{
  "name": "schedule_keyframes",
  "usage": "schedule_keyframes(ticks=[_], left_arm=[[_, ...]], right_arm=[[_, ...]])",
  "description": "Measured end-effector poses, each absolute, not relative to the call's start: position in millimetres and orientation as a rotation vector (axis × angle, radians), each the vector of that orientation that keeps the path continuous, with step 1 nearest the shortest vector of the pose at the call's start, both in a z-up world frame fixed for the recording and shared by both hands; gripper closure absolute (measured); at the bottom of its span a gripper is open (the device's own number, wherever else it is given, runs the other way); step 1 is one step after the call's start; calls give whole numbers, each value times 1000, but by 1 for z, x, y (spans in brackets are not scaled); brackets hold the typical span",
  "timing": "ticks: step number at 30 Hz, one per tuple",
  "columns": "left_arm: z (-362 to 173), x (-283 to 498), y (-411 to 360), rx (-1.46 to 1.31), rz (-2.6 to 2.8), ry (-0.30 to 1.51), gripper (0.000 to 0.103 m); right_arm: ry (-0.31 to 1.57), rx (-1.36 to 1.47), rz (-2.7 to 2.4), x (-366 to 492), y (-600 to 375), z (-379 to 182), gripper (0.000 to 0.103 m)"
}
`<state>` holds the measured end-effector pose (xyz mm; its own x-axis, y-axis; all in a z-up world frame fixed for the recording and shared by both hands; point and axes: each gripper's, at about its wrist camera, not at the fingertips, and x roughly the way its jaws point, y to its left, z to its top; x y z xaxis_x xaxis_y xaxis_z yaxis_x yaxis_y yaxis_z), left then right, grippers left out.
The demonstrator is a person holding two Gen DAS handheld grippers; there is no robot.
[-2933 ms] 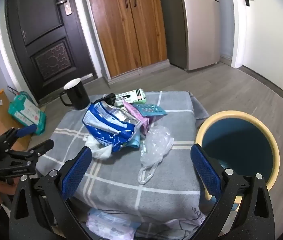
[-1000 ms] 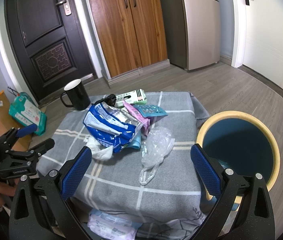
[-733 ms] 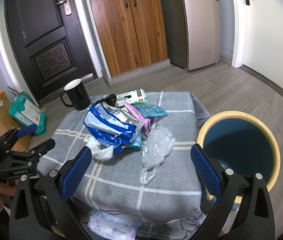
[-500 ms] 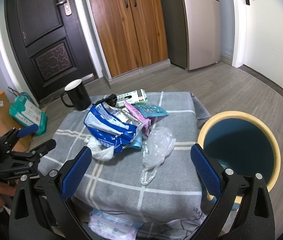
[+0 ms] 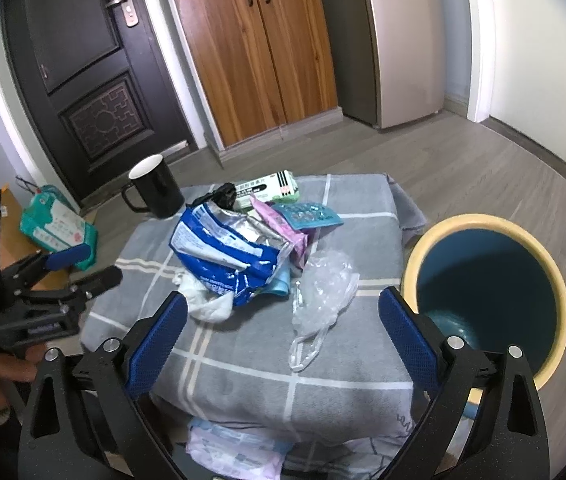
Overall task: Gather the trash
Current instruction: 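Grasp the clear plastic bag with the right gripper and lift it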
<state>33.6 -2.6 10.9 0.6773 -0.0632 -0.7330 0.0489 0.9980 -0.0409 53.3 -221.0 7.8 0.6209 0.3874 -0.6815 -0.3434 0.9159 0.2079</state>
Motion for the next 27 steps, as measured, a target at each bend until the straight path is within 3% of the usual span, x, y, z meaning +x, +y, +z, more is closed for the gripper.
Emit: schedule_keyframes(ticks=[2, 7, 14, 27], left_arm=[[15, 40, -1, -24, -72, 835, 20], [19, 66, 1, 22, -105, 886, 26], [-11, 108, 17, -30, -142, 1018, 34], [-52, 163, 45, -293, -206, 1117, 35]], right_arm=[[805, 58, 421, 56, -221, 6, 9], [838, 44, 417, 64, -218, 0, 29], [885, 56, 395, 78, -217, -14, 29], [962, 83, 360, 104, -212, -42, 29]])
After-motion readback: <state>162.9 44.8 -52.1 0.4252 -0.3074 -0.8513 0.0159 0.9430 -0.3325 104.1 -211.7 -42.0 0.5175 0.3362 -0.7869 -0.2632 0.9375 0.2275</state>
